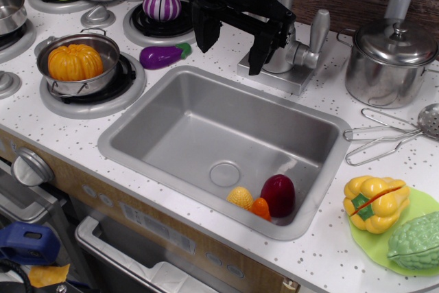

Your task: Turn faucet front to left

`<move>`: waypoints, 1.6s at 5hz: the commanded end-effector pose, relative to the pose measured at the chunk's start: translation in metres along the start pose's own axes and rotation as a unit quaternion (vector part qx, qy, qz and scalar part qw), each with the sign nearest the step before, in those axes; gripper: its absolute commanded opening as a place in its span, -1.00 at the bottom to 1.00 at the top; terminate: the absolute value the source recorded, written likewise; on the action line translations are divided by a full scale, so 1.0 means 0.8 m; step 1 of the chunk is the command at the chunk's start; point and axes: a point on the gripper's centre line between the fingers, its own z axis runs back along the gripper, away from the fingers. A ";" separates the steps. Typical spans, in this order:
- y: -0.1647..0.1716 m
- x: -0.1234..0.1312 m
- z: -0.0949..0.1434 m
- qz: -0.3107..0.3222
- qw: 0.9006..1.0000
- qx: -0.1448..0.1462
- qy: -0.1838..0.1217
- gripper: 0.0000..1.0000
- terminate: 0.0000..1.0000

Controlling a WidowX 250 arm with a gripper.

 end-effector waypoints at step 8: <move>0.042 0.084 -0.014 0.050 0.976 0.072 -0.199 1.00 -1.00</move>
